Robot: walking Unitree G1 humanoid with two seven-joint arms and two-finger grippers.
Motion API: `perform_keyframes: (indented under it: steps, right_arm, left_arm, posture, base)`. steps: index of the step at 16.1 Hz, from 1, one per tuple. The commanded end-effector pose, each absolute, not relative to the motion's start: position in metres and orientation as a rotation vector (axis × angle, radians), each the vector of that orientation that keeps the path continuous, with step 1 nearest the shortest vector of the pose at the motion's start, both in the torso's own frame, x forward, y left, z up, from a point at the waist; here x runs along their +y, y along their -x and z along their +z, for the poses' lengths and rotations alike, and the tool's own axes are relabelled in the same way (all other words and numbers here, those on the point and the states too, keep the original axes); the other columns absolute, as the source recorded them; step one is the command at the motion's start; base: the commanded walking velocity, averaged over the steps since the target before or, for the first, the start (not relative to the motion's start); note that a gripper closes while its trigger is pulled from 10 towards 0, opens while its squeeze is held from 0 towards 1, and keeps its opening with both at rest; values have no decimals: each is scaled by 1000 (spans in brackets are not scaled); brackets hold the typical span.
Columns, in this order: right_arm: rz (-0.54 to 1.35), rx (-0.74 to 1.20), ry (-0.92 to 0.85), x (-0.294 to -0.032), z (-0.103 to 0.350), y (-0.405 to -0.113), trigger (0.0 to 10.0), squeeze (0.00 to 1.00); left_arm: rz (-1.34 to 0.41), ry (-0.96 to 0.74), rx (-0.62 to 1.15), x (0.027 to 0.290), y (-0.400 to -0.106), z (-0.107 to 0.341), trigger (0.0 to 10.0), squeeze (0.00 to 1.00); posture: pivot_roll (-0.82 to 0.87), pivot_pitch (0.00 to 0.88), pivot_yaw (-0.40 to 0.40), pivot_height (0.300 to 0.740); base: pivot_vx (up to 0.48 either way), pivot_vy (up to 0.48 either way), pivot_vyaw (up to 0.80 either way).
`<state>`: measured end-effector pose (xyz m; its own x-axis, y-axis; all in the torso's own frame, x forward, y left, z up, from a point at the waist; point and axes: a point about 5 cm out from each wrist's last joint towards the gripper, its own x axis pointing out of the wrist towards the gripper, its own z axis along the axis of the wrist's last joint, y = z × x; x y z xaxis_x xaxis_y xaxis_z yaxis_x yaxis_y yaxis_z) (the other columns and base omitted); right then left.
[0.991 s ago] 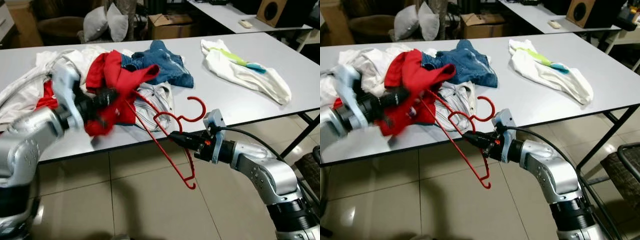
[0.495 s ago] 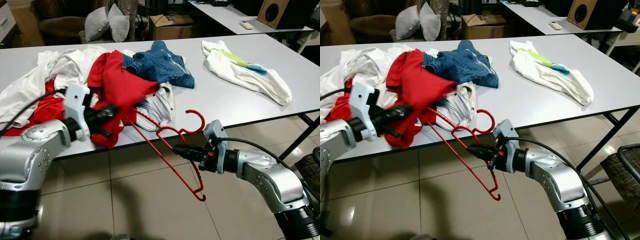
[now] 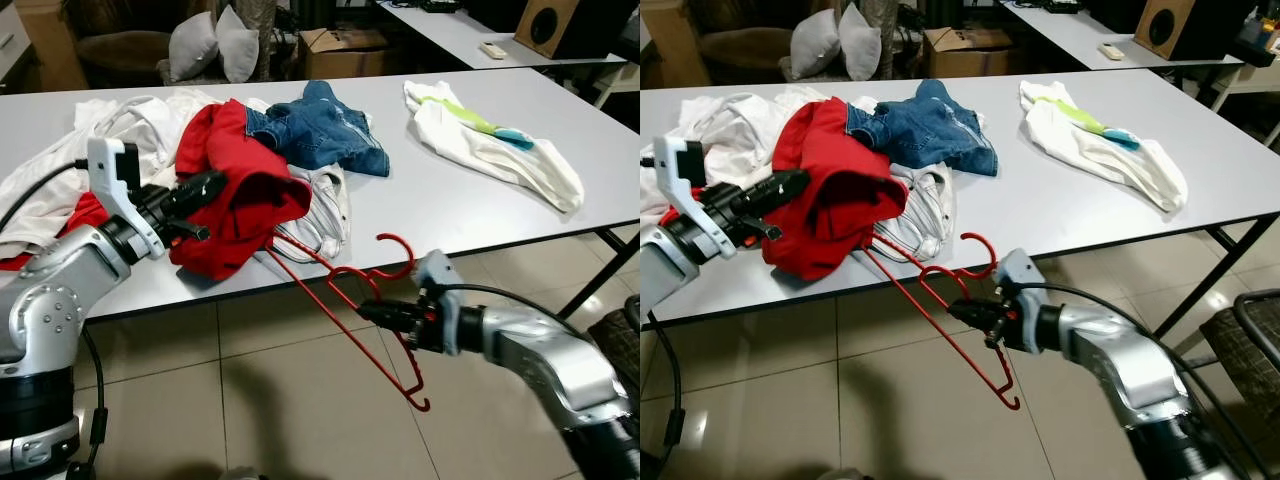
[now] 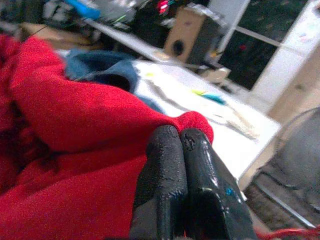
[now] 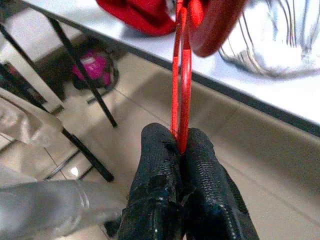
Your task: Hang hanger
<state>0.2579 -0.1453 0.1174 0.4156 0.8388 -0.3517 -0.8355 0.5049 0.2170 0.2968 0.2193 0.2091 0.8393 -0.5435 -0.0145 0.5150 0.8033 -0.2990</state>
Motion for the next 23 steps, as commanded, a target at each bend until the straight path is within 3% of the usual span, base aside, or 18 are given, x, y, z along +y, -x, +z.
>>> perform_keyframes:
  steps: [1, 5, 11, 15, 20, 23]
  right_arm:
    - [1060, 373, -22, -151, 133, -259, 10000, 0]
    - [1068, 283, -118, -158, 155, -259, 10000, 0]
    - [1074, 368, -83, -161, 144, -249, 10000, 0]
    - [1072, 335, -162, -147, 147, -264, 10000, 0]
    - [1008, 462, -291, -124, 117, -294, 10000, 0]
    - [963, 471, -419, -110, 116, -314, 10000, 0]
  left_arm:
    - [-548, 254, 120, 220, -299, 208, 0, 0]
    - [-572, 229, 132, 213, -299, 208, 0, 0]
    - [-477, 190, 87, 222, -302, 214, 0, 0]
    - [-644, 169, 148, 201, -284, 212, 0, 0]
    - [-672, 179, 160, 188, -282, 209, 0, 0]
    - [-629, 156, 163, 194, -285, 211, 0, 0]
  posture:
    - [-72, 0, -28, 740]
    - [-83, 0, -23, 740]
    - [-66, 0, -34, 740]
    - [-58, 0, -31, 740]
    - [-56, 0, -29, 740]
    - [-28, 0, -25, 740]
  base:
    - [0, 0, 0]
    - [0, 0, 0]
    - [0, 0, 0]
    - [0, 0, 0]
    - [0, 0, 0]
    - [0, 0, 0]
